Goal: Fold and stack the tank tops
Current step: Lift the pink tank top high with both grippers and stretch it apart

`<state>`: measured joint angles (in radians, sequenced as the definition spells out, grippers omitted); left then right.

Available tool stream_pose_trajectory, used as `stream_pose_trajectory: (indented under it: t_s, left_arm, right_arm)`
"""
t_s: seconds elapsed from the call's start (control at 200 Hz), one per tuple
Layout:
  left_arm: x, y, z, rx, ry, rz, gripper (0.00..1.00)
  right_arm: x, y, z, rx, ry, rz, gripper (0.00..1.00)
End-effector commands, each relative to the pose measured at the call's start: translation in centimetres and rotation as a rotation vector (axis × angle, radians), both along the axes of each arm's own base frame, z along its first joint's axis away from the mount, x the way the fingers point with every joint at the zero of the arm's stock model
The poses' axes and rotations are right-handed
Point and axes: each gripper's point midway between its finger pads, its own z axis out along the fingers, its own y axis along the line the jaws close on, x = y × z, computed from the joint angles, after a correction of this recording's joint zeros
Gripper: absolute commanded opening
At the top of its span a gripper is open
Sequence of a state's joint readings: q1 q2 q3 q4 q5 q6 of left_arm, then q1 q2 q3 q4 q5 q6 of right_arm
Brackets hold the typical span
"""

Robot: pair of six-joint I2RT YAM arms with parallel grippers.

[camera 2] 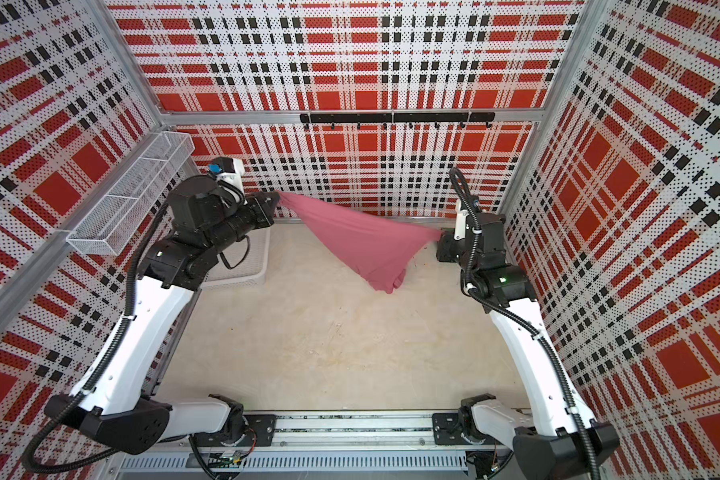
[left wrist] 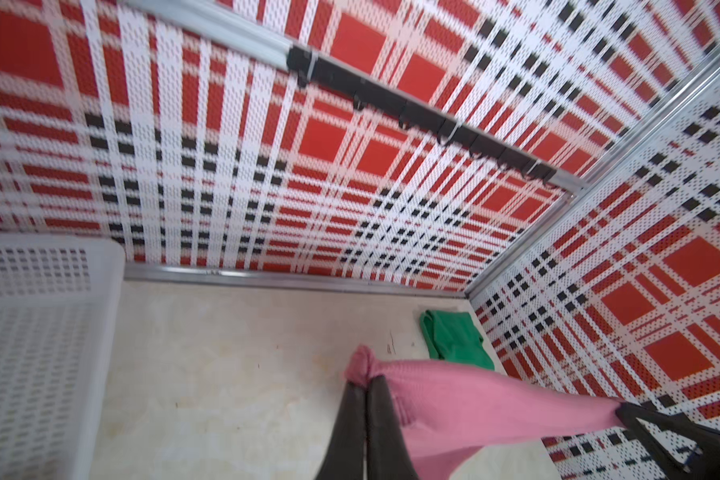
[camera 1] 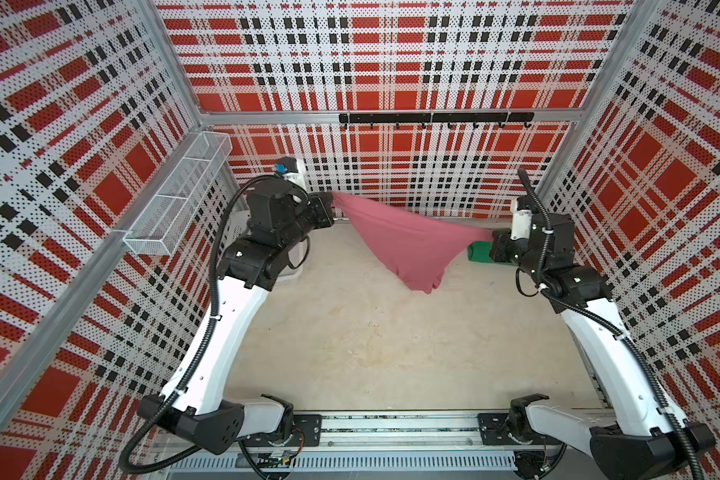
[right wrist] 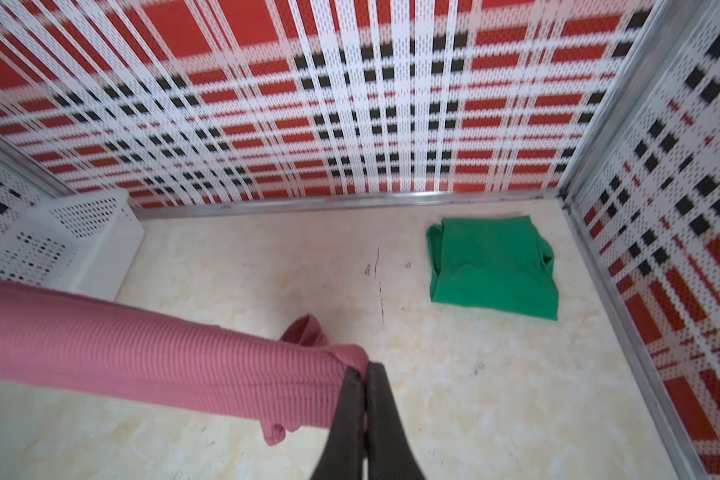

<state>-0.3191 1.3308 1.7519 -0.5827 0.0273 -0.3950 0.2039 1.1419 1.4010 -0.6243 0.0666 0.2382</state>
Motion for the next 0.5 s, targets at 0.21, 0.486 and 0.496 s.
stream_pose_trajectory:
  t_s: [0.21, 0.486, 0.496]
  left_arm:
    - [-3.1, 4.1, 7.2, 0.027, -0.207, 0.113, 0.0]
    - [1.1, 5.5, 3.9, 0.048, -0.154, 0.128, 0.0]
    - [1.3, 5.5, 3.8, 0.048, -0.152, 0.128, 0.0]
  right_arm:
    - [-2.3, -0.3, 10.1, 0.004, -0.263, 0.044, 0.0]
    - [2.0, 0.2, 8.1, -0.032, -0.219, 0.047, 0.0]
    - [2.1, 0.2, 8.1, -0.035, -0.218, 0.047, 0.0]
